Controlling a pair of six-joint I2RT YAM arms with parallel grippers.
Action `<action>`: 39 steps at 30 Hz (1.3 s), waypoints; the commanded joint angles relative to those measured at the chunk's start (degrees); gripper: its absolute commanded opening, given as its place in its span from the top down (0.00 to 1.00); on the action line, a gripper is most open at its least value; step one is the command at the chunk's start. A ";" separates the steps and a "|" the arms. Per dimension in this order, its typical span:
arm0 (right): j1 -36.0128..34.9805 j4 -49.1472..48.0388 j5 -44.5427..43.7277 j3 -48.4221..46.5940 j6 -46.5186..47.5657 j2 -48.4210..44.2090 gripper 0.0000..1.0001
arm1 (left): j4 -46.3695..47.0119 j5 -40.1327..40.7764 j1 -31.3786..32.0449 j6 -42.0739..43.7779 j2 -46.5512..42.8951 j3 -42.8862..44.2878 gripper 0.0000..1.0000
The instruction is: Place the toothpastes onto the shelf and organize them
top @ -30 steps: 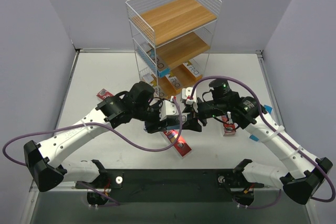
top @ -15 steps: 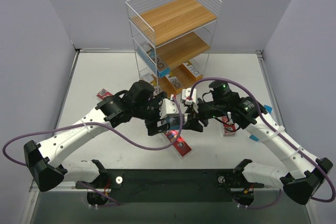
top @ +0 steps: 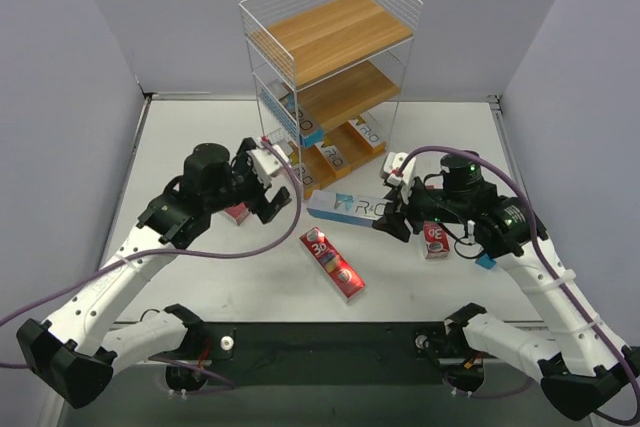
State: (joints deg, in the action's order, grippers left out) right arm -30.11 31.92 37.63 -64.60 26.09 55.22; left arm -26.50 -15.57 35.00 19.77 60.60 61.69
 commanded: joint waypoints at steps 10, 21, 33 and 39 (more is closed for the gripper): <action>5.06 -7.82 -17.05 -2.90 -10.42 -1.17 1.00 | 30.98 19.16 -13.73 -23.10 -9.09 -19.40 0.03; 4.97 -26.56 -26.20 -6.05 -13.78 4.97 1.00 | 41.61 26.56 -15.84 -23.46 -11.47 -34.17 0.03; 5.41 -44.13 -23.92 -12.13 -15.89 20.62 1.00 | 48.30 25.15 -15.49 -20.30 -11.38 -37.34 0.03; 5.50 -50.72 -23.30 -14.85 -18.61 27.83 1.00 | 48.74 24.80 -15.23 -20.12 -11.82 -37.61 0.03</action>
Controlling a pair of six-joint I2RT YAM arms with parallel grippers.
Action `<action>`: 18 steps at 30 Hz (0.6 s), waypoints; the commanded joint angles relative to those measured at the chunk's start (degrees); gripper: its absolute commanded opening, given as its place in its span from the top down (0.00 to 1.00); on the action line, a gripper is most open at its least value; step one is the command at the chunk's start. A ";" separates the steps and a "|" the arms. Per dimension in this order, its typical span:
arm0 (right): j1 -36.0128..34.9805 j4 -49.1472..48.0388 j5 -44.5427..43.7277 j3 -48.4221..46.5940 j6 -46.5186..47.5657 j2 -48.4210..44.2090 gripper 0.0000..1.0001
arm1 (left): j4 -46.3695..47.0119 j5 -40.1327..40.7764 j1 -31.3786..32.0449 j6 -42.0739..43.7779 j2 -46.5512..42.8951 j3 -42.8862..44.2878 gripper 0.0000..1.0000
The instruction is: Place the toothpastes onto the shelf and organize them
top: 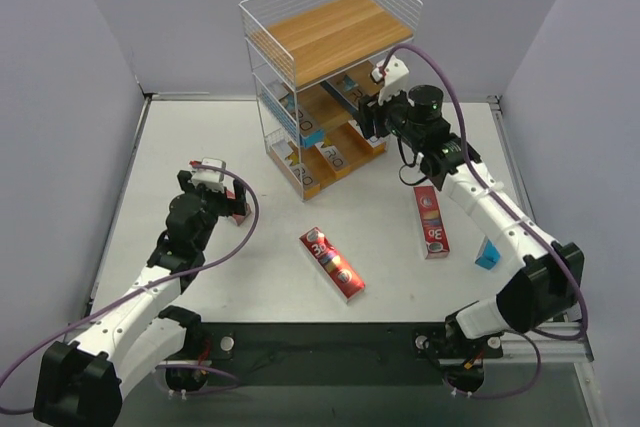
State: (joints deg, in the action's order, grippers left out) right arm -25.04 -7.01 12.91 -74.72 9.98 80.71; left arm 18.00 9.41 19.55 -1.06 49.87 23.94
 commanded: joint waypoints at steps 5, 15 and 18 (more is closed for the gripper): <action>0.16 -17.68 1.42 -5.00 -5.75 6.48 1.00 | 4.32 -0.36 0.31 0.71 -1.00 0.05 0.03; -1.15 -23.49 0.01 -4.12 -9.80 11.05 0.97 | 4.94 -0.80 0.66 2.20 -0.65 -0.04 0.03; -1.94 -24.19 -0.95 -4.03 -9.89 12.02 0.97 | 4.94 -0.88 0.75 2.29 -0.47 -0.04 0.03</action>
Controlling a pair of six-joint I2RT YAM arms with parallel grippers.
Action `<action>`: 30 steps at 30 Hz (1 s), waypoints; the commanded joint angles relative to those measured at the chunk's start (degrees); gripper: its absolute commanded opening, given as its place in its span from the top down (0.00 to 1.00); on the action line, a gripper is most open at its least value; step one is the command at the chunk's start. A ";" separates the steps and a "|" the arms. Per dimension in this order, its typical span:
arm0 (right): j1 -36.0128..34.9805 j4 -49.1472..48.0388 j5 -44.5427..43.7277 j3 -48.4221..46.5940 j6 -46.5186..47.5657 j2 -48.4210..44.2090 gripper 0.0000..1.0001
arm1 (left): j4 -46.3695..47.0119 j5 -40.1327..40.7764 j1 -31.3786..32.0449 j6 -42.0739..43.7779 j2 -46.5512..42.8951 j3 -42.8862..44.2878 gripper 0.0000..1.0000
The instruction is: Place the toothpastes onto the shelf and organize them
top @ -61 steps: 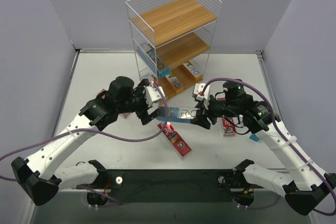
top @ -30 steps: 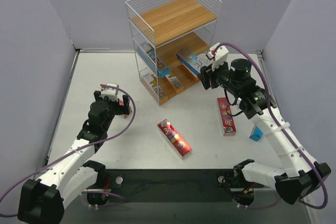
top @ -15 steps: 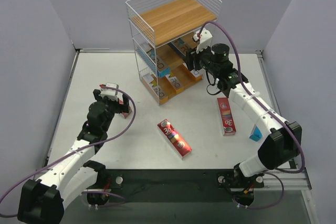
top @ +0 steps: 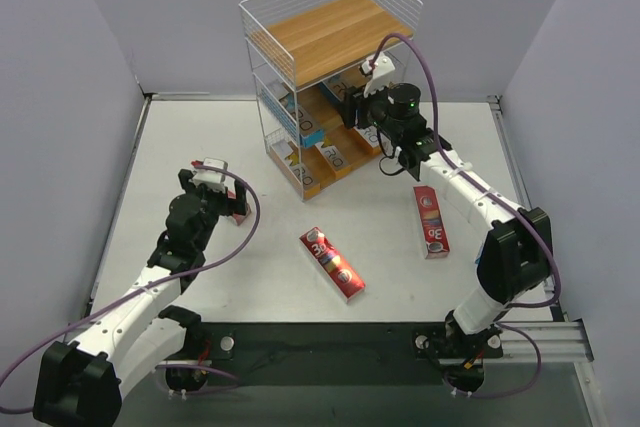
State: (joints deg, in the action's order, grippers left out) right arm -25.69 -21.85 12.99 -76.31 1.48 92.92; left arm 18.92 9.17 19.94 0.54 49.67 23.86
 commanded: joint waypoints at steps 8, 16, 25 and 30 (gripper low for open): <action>-3.22 -10.50 -3.94 -0.68 -0.69 0.68 0.96 | 4.11 -0.82 0.62 1.05 -0.10 -0.04 0.03; -3.31 -9.71 -7.01 0.55 -1.30 0.85 0.93 | 4.20 -0.91 0.97 1.13 0.08 -0.13 0.03; -3.14 -7.60 -6.67 0.47 -1.39 0.86 0.90 | 4.20 -1.08 1.15 1.22 0.25 -0.04 0.03; -3.13 -6.28 -6.31 0.64 -1.47 0.77 0.84 | 4.20 -1.26 1.24 1.40 0.25 -0.04 0.03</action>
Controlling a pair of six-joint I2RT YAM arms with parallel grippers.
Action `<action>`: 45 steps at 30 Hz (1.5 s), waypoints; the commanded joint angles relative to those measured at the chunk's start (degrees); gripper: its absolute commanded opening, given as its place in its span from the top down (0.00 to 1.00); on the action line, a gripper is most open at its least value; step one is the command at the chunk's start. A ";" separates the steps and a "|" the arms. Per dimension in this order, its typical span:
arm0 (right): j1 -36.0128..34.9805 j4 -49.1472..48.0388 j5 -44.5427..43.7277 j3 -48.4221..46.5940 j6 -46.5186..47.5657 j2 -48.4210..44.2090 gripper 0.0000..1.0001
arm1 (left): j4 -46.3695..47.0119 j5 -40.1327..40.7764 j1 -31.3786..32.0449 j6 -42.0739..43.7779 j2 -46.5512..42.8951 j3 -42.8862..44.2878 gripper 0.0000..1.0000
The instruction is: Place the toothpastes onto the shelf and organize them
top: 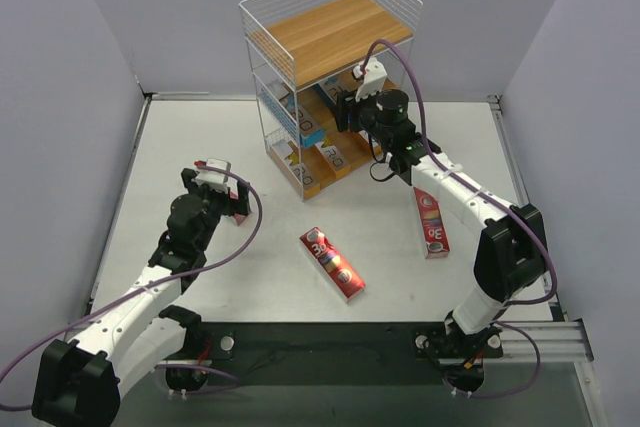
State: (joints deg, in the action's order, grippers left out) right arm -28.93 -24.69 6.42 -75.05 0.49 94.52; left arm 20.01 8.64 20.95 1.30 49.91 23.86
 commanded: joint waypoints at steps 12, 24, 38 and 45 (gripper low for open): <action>0.45 -2.65 0.44 -0.63 -0.49 -1.88 0.56 | 3.11 -0.82 0.32 0.72 -0.25 -0.04 0.03; 1.15 -0.89 2.02 -1.24 -2.25 -4.34 0.15 | 3.11 -1.26 0.49 0.81 -0.43 -0.13 0.03; 3.79 18.87 -15.80 6.57 -5.05 -22.70 0.00 | 1.70 2.25 1.63 0.11 -4.12 0.58 0.03; 9.85 39.26 -38.04 15.00 -14.28 -32.90 0.00 | -0.06 9.63 5.14 0.89 -6.75 0.75 0.03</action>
State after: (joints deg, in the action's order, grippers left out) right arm -22.13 0.40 -15.31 -64.10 -6.87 65.28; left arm 19.88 13.37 23.99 1.72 44.66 23.86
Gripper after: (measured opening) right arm 0.999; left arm 0.974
